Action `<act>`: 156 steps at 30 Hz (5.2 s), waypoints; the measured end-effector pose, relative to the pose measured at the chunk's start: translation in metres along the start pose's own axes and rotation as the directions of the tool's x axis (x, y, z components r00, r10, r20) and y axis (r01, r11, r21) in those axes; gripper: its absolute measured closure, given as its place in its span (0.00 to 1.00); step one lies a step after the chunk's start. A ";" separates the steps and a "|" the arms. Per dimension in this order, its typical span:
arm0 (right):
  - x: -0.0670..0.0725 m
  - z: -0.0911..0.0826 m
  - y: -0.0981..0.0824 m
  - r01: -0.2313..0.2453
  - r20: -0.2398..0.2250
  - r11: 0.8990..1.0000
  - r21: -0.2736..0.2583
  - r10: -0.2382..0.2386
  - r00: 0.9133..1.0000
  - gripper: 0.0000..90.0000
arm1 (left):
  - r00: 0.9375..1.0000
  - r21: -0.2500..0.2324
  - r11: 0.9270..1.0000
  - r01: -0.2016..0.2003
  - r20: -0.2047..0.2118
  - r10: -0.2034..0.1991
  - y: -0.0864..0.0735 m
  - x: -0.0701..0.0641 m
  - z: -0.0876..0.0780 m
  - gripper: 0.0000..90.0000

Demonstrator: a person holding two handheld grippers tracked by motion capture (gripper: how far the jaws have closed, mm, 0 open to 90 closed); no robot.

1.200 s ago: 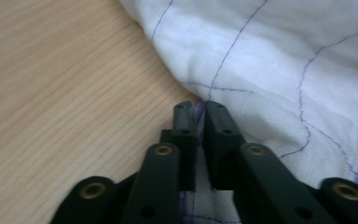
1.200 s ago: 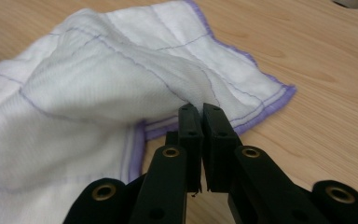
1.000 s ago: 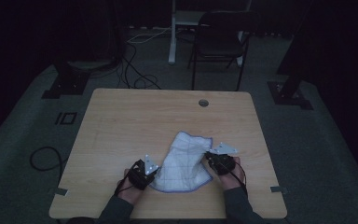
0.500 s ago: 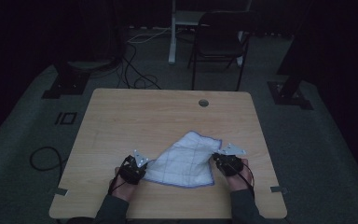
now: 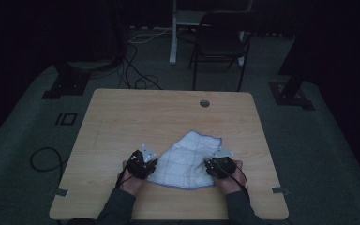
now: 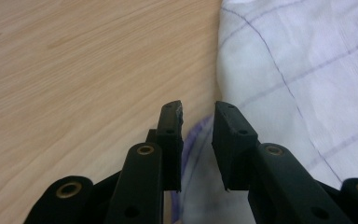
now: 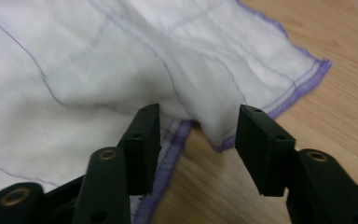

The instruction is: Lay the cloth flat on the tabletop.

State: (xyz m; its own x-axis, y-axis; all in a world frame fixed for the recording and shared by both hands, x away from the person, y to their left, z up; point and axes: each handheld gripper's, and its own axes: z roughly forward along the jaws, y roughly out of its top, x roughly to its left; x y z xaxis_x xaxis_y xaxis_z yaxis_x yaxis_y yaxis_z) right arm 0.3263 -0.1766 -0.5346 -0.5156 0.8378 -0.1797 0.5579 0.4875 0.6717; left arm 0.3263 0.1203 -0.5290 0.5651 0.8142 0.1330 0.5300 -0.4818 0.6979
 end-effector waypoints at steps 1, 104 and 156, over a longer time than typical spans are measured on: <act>0.001 0.000 -0.001 0.004 0.006 1.000 0.000 -0.004 1.000 0.54 | 1.000 0.009 1.000 -0.005 0.003 0.005 0.001 0.000 0.003 0.83; -0.019 -0.005 -0.003 -0.146 -0.133 0.988 -0.055 0.138 0.981 0.75 | 0.927 -0.161 0.975 -0.153 0.320 0.198 0.058 -0.103 -0.013 0.73; -0.040 -0.003 0.060 -0.179 -0.177 0.974 -0.141 0.153 0.972 0.98 | 0.960 -0.005 1.000 0.007 0.280 -0.006 0.022 -0.045 -0.014 0.71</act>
State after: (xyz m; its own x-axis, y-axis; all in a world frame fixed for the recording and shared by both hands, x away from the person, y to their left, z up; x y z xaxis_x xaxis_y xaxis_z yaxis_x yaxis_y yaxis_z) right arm 0.3780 -0.1820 -0.4850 -0.5307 0.8458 0.0553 0.5440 0.2898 0.7874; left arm 0.3036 0.0779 -0.5095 0.7167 0.6935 -0.0737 0.5311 -0.4742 0.7022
